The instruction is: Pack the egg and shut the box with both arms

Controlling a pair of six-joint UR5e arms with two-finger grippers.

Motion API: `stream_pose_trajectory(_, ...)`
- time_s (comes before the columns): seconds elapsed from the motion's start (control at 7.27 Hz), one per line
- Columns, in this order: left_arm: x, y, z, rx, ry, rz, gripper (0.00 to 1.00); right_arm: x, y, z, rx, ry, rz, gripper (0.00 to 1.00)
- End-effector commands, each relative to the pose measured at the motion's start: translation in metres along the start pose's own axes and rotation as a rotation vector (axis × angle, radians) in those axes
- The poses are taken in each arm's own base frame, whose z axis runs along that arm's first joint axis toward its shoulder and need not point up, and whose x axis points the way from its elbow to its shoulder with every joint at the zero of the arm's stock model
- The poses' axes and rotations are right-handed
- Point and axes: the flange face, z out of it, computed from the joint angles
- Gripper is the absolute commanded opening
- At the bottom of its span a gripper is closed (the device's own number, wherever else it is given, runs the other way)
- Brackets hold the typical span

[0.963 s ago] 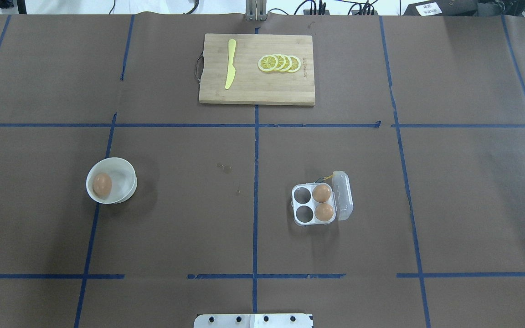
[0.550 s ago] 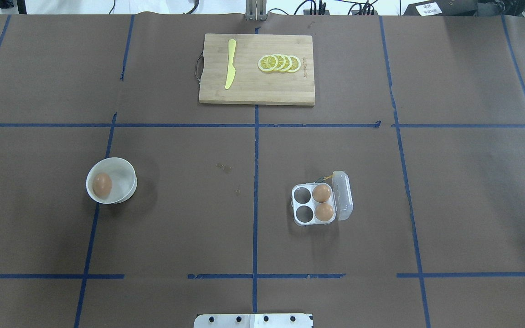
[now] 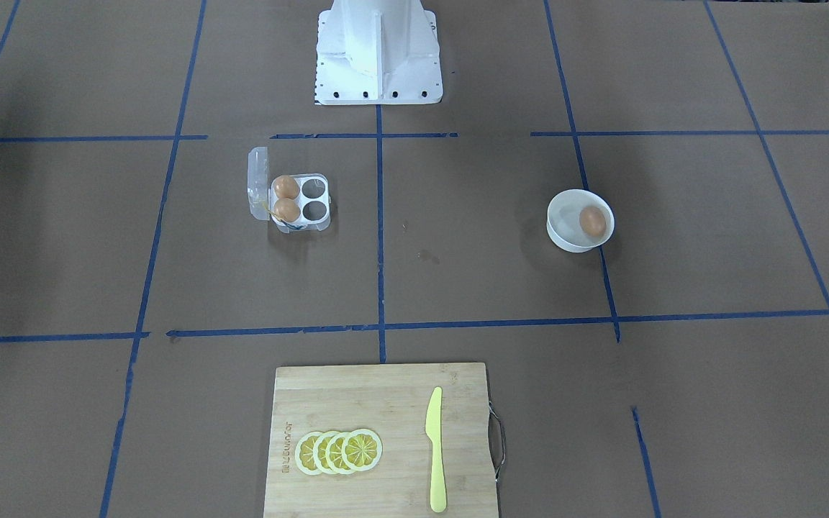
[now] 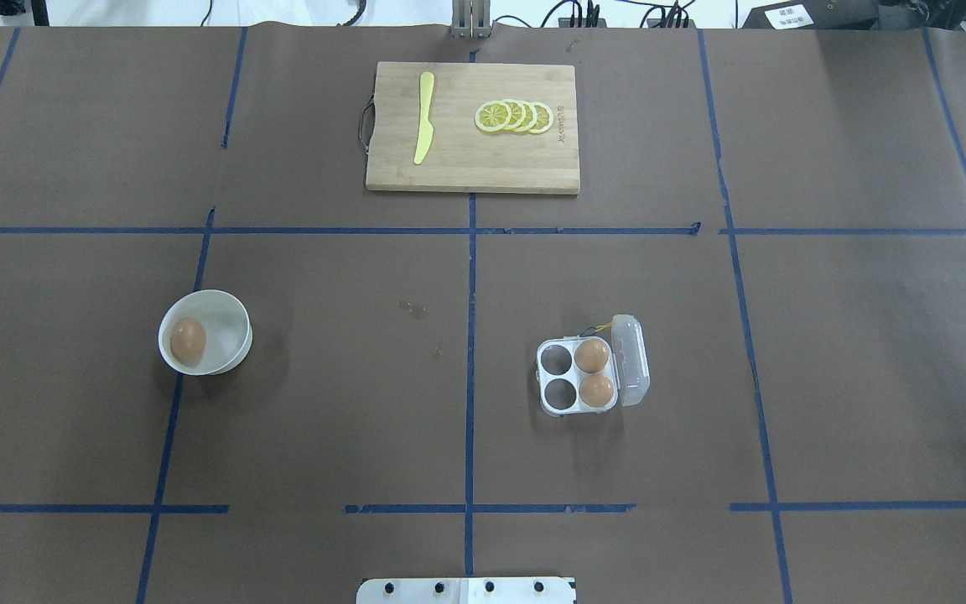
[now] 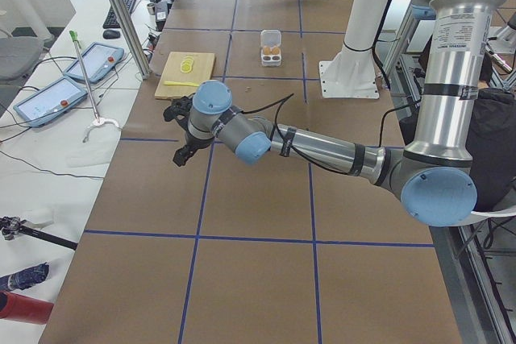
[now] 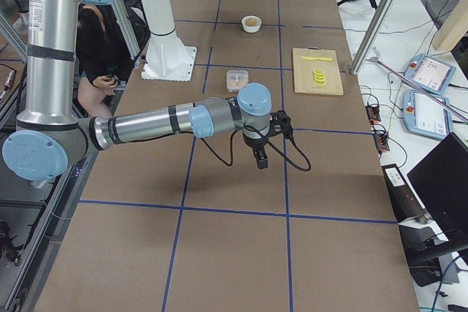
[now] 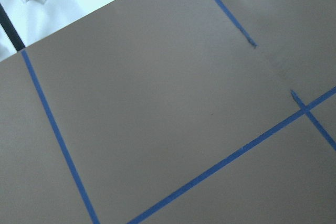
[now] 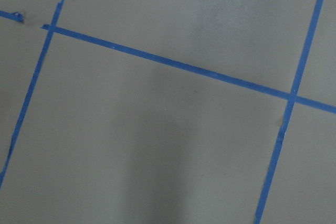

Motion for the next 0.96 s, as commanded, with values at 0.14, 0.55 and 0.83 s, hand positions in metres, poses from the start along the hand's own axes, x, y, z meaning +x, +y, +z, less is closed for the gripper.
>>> stream_pose_trajectory(0.14, 0.079, -0.021, 0.028, 0.15, 0.124, -0.059, 1.0, 0.007, -0.001, 0.007, 0.065, -0.014, 0.106, 1.0)
stream_pose_trajectory(0.55, 0.183, -0.002, 0.075, 0.105, 0.221, -0.27, 1.0, -0.002, -0.004, 0.013, 0.093, -0.021, 0.046, 1.0)
stream_pose_trajectory(0.83, 0.201, 0.04, 0.089, 0.091, 0.12, -0.366, 1.0, -0.001, -0.003, 0.015, 0.088, -0.018, 0.049, 1.0)
